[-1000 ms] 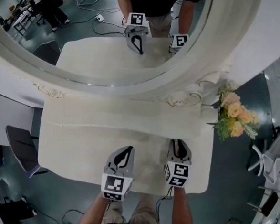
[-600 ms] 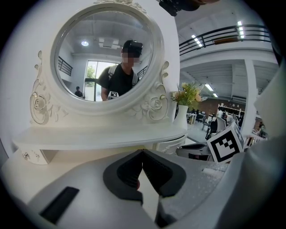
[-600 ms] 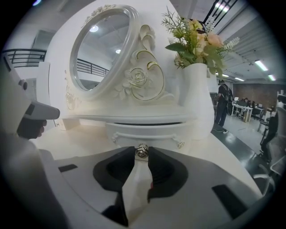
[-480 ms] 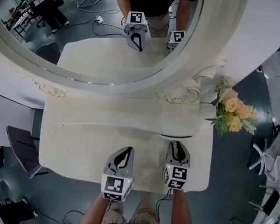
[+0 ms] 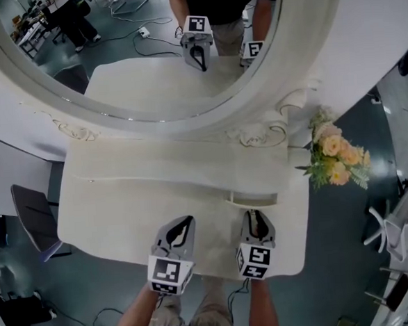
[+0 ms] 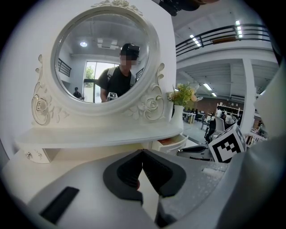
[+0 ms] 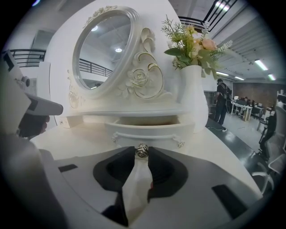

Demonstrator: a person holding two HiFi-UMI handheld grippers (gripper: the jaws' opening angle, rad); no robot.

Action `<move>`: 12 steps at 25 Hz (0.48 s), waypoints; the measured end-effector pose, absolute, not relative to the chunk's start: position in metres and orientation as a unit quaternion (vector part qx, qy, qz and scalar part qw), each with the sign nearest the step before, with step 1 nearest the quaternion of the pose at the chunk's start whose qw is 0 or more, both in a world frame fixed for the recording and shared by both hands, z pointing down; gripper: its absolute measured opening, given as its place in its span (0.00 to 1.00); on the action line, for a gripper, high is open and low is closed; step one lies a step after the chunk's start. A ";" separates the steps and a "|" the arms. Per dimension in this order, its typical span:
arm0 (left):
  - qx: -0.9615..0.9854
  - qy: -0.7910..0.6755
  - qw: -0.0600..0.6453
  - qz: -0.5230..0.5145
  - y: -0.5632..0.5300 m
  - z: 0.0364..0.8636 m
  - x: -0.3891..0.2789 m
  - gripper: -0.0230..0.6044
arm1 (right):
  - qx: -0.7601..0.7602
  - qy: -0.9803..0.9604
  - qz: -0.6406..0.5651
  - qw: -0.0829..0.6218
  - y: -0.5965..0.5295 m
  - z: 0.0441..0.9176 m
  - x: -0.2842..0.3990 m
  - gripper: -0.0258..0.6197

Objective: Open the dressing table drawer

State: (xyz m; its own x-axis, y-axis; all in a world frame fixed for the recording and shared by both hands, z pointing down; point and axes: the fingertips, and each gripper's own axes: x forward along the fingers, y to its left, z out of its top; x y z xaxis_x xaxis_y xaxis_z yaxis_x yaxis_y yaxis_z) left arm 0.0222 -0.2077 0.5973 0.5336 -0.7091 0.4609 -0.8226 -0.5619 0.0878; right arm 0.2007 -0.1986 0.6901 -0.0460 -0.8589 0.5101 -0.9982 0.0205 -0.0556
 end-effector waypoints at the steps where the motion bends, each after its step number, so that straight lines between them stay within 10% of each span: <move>1: 0.863 -0.443 0.149 0.190 -0.207 0.597 0.022 0.04 | 0.669 -0.694 0.205 0.170 -0.197 0.690 0.200 0.18; 12: 0.863 -0.441 0.154 0.191 -0.197 0.594 0.021 0.04 | 0.671 -0.691 0.208 0.167 -0.182 0.689 0.199 0.18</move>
